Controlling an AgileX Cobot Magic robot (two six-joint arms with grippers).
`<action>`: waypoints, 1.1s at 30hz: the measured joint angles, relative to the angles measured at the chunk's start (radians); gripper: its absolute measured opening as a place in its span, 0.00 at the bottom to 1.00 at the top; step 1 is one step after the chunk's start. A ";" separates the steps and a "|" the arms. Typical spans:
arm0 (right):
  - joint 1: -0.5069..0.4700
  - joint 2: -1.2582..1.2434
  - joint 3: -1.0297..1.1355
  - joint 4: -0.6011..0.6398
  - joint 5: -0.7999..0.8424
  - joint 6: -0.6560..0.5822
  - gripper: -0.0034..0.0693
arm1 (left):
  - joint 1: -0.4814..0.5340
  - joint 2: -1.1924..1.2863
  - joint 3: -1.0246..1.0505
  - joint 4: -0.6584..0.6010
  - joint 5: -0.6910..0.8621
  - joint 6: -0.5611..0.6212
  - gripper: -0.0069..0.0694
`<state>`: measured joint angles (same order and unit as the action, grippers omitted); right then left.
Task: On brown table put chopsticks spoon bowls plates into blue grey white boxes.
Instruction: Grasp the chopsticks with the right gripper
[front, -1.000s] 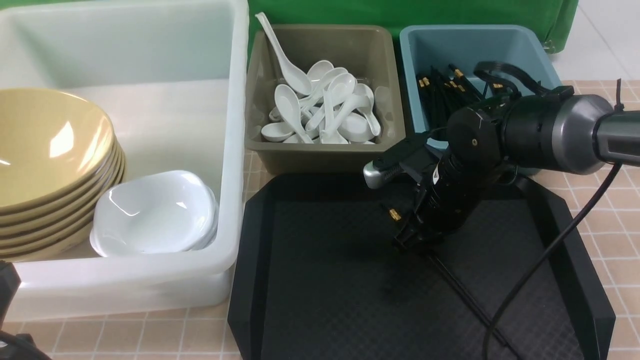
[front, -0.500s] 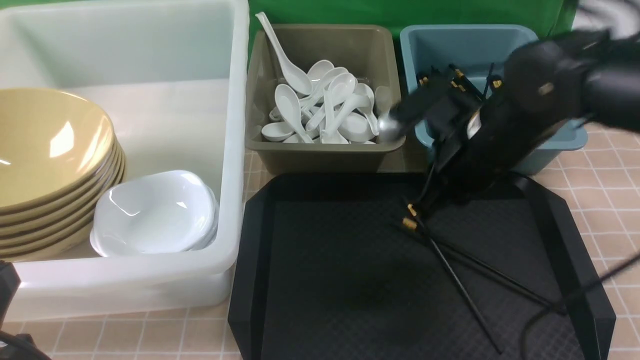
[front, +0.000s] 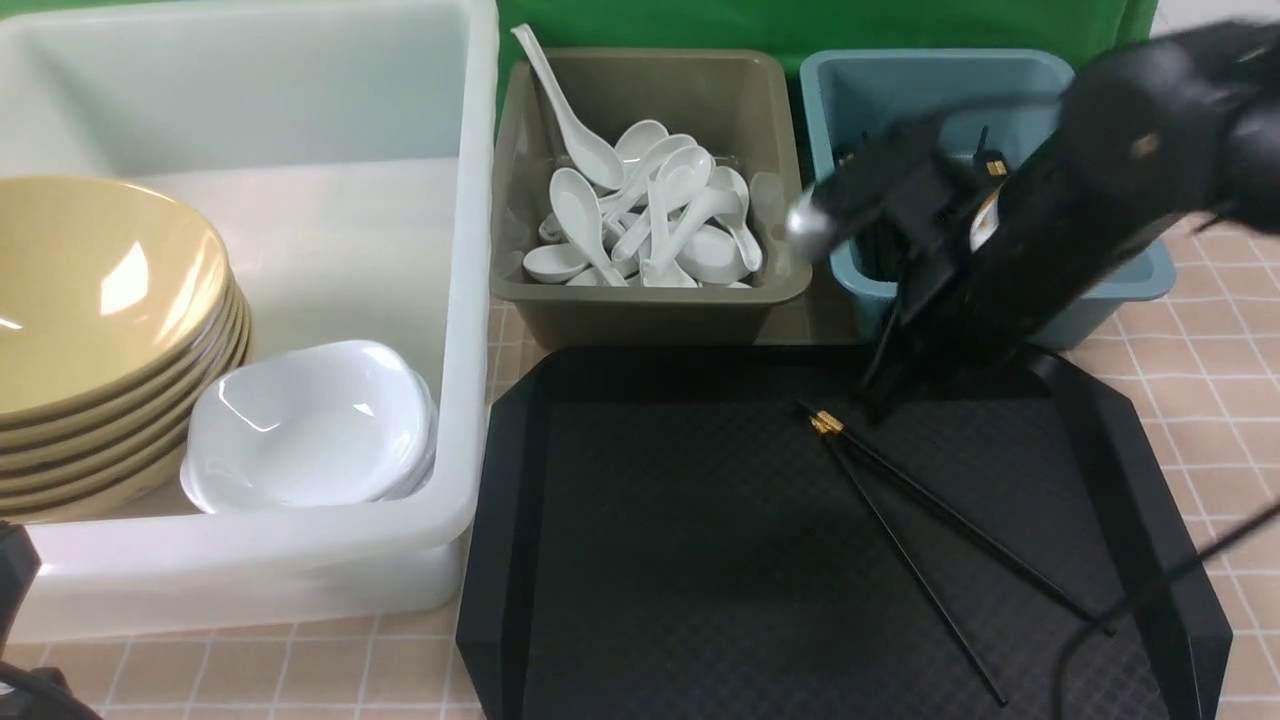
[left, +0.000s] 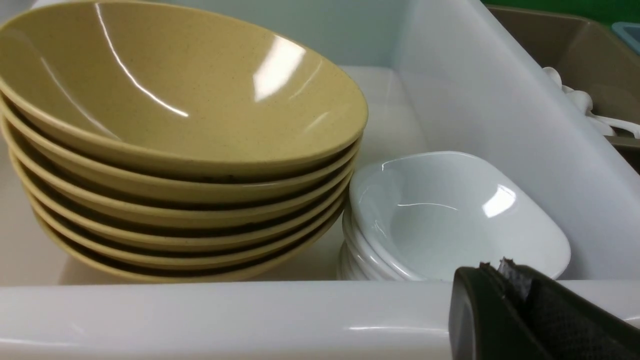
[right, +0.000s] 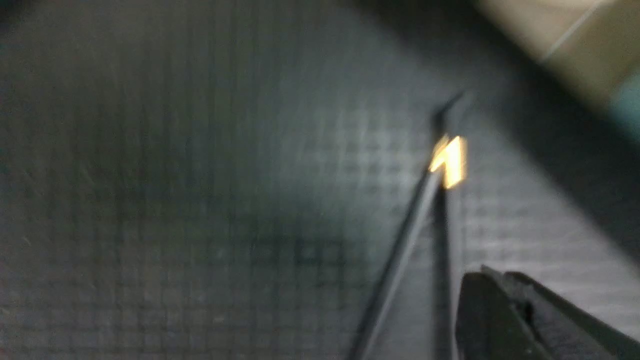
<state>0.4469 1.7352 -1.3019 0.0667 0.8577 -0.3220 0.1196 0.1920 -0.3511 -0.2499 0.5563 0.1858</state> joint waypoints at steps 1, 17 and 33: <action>0.000 0.043 0.000 0.000 -0.003 0.000 0.23 | 0.000 0.000 0.000 0.000 0.000 0.000 0.08; -0.011 0.230 -0.010 0.029 -0.121 0.002 0.53 | 0.000 0.000 0.000 0.000 0.000 0.000 0.08; 0.005 0.110 -0.007 0.054 -0.063 0.000 0.18 | 0.000 0.000 0.000 0.000 0.000 0.000 0.08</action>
<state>0.4515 1.8452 -1.3090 0.1203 0.7950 -0.3221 0.1196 0.1920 -0.3507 -0.2499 0.5563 0.1858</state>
